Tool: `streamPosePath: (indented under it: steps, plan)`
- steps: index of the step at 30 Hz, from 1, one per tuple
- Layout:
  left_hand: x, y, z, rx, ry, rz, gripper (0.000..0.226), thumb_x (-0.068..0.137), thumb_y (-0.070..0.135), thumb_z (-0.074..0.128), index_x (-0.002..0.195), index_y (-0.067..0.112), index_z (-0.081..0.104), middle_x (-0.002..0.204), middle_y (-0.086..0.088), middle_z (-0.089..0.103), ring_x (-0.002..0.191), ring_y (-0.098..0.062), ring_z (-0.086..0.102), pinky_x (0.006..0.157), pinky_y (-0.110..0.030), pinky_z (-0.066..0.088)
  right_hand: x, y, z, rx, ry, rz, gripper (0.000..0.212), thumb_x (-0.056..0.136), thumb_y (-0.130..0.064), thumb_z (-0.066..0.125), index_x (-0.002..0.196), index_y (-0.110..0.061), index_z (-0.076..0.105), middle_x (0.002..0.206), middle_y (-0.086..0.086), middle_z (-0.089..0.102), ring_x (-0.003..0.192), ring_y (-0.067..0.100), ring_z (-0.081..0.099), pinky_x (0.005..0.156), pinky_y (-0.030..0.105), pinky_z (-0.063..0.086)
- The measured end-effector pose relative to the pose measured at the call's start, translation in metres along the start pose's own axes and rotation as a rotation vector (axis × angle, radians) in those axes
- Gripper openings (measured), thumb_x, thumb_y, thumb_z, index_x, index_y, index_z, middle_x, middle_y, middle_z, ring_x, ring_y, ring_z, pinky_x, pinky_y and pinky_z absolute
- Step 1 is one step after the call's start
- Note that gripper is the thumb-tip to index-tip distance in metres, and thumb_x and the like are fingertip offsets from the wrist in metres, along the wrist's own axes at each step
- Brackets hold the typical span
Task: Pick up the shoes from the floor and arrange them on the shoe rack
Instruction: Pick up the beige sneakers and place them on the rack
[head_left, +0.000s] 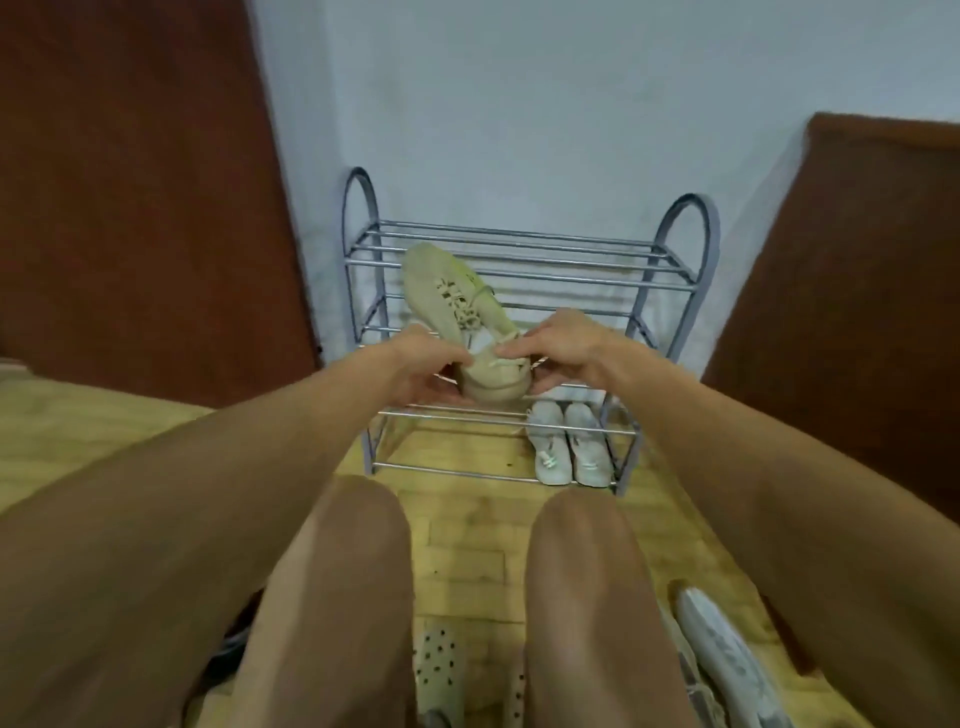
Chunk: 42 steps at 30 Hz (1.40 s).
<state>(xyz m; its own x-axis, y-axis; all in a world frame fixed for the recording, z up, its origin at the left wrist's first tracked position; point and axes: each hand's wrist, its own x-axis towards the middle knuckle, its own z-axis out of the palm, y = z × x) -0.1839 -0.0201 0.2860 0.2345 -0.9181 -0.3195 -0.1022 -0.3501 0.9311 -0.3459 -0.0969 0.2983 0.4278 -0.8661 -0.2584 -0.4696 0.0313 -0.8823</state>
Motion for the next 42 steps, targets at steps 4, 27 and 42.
streamPosePath:
  steps: [4,27,42]
  plan:
    - [-0.017,-0.036,-0.073,0.055,0.139,-0.057,0.024,0.085,0.016,0.066,0.105,0.004,0.063,0.087,-0.01,0.063,0.069,-0.022,0.061,0.071,-0.034,0.054,0.013,-0.03,0.077,-0.084,-0.077,0.016,0.044,0.072,-0.015,0.083,0.102,0.012,0.066,0.093,0.019,0.071,0.068,0.031,0.07,0.061,0.037,0.062]
    - [0.039,-0.351,-0.237,0.601,0.272,-0.531,0.058,0.093,0.031,0.053,0.142,0.006,0.039,0.138,-0.017,0.046,0.118,-0.031,0.051,0.099,-0.039,0.045,0.16,0.103,0.37,-0.184,-0.408,0.414,0.051,0.08,-0.009,0.076,0.124,0.004,0.054,0.128,0.018,0.061,0.113,0.034,0.062,0.087,0.044,0.057]
    - [0.12,-0.415,-0.233,0.779,0.375,-0.796,0.058,0.091,0.039,0.054,0.139,0.016,0.031,0.142,-0.021,0.033,0.125,-0.041,0.044,0.106,-0.055,0.028,0.203,0.169,0.337,-0.256,-0.383,0.472,0.051,0.068,-0.021,0.084,0.11,0.001,0.064,0.108,0.014,0.067,0.091,0.028,0.068,0.067,0.038,0.062]
